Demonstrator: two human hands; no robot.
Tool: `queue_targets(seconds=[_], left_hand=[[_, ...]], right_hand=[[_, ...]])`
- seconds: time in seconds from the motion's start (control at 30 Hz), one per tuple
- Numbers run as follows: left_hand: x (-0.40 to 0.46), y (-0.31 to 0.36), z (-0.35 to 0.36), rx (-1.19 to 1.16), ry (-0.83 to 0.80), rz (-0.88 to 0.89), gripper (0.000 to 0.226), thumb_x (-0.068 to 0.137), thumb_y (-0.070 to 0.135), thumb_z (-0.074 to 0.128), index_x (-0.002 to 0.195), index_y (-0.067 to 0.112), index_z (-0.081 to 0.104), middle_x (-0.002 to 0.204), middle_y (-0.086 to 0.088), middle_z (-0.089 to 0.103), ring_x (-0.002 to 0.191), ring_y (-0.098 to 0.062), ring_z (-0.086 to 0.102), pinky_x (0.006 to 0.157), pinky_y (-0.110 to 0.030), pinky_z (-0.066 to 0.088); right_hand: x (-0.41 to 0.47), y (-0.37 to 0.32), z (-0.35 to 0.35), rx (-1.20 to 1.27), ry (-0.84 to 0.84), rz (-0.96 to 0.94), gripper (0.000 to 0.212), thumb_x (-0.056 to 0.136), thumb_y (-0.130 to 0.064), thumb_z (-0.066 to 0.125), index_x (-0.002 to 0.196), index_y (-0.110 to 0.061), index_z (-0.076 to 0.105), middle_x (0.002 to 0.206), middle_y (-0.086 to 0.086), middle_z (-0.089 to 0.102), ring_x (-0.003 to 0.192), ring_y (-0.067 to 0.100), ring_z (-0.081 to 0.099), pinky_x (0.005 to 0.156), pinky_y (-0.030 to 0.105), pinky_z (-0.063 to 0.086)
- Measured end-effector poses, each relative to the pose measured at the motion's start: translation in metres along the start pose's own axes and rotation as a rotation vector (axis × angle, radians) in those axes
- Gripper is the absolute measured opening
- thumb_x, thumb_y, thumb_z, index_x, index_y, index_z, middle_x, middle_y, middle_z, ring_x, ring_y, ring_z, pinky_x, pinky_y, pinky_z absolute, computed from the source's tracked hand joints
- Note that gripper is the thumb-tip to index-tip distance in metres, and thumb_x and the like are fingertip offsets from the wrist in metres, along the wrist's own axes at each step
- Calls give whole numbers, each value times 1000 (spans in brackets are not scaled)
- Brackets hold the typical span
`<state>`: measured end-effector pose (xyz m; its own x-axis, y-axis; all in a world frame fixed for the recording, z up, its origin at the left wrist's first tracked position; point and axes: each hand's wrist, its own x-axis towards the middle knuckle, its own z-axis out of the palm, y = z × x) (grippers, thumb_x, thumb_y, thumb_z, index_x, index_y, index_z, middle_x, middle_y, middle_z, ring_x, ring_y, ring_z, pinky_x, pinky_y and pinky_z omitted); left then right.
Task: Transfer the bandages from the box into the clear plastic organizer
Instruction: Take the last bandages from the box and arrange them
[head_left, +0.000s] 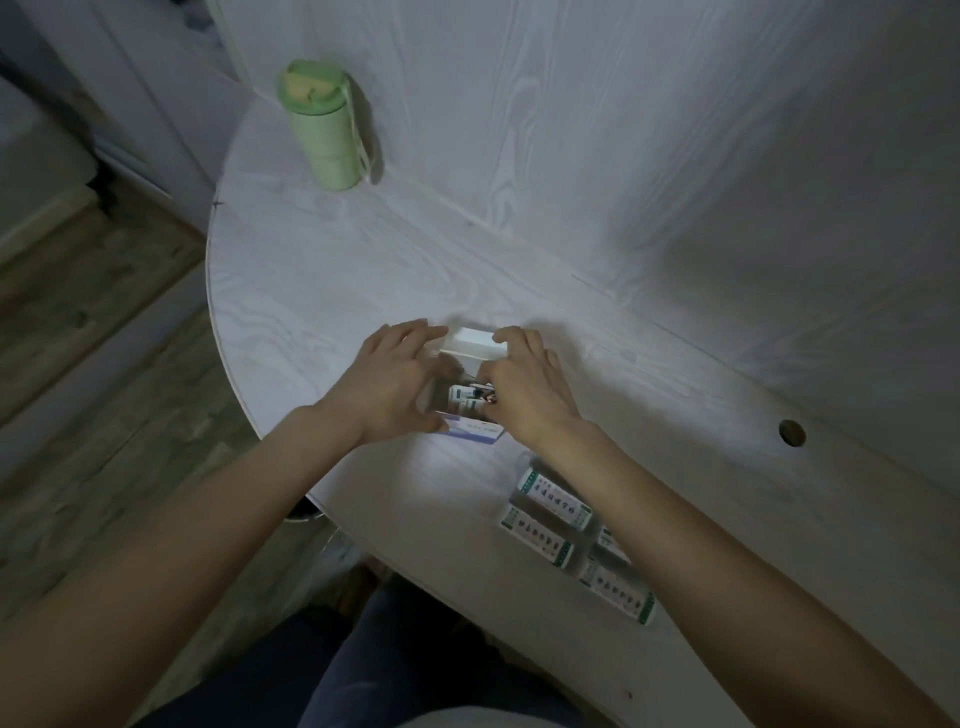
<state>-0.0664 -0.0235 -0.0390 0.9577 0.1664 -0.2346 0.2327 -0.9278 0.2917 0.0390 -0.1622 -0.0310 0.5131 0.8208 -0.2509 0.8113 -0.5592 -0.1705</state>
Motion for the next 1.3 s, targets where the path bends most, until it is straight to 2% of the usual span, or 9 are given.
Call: queue_targets(seconds=[0.37, 0.57, 0.67, 0.77, 0.9, 1.0, 1.1, 1.2, 1.3], left_hand=[[1, 2, 11, -22, -10, -5, 54, 80, 48, 66, 130, 36, 51, 158, 0, 7, 145, -21, -4, 116, -41, 0], [0, 1, 13, -143, 111, 36, 50, 80, 45, 68, 126, 30, 58, 154, -2, 22, 144, -22, 7, 116, -36, 8], [-2, 3, 11, -255, 188, 43, 54, 76, 40, 74, 125, 22, 60, 150, -4, 32, 142, -24, 16, 113, -30, 15], [-1, 6, 7, -392, 196, -19, 61, 80, 34, 72, 133, 14, 50, 149, -2, 34, 141, -20, 16, 112, -23, 16], [6, 7, -1, -486, 165, -92, 65, 87, 33, 64, 142, 13, 37, 148, -1, 35, 140, -15, 18, 103, -11, 11], [11, 13, -11, -505, 99, -100, 62, 87, 32, 64, 141, 15, 38, 146, -2, 38, 140, -17, 21, 106, -17, 18], [14, 22, -22, -593, 51, -42, 39, 88, 27, 65, 122, 14, 54, 120, -6, 58, 113, -22, 51, 85, -17, 40], [15, 33, -35, -646, -26, -69, 27, 92, 29, 59, 116, 17, 58, 105, -3, 65, 93, -21, 59, 72, -21, 43], [16, 50, -43, -702, -95, -78, 16, 94, 24, 57, 97, 9, 64, 89, -7, 68, 77, -11, 63, 64, -17, 44]], right_hand=[[0, -8, 5, -9, 57, -50, 21, 90, -11, 56, 108, -9, 67, 141, 2, 36, 129, 20, 27, 98, 27, 25], [-3, -6, 6, 89, 177, -72, 18, 89, -10, 56, 102, -10, 68, 134, 0, 42, 124, 19, 33, 87, 18, 20], [-4, -5, 0, 93, 234, -98, 15, 81, -4, 65, 94, -6, 72, 115, 8, 59, 111, 28, 49, 83, 27, 30], [-8, -3, -15, 64, 240, -107, 16, 91, -13, 57, 98, -13, 71, 99, 5, 66, 95, 24, 56, 79, 28, 33], [-9, 3, -30, 147, 251, -38, 22, 97, -26, 50, 103, -17, 70, 96, 3, 66, 86, 23, 61, 71, 30, 44], [-10, 8, -37, 255, 279, -20, 18, 95, -24, 56, 101, -16, 71, 93, 4, 68, 83, 23, 60, 70, 34, 48], [-12, 14, -44, 418, 323, -17, 13, 91, -20, 62, 96, -16, 73, 86, 5, 70, 75, 21, 60, 64, 32, 45], [-16, 19, -54, 795, 306, 37, 9, 85, -11, 68, 85, -18, 75, 80, 8, 73, 72, 27, 64, 61, 31, 48], [-23, 27, -60, 1006, 293, 109, 13, 82, -5, 70, 82, -18, 73, 85, 9, 74, 82, 28, 69, 74, 41, 55]])
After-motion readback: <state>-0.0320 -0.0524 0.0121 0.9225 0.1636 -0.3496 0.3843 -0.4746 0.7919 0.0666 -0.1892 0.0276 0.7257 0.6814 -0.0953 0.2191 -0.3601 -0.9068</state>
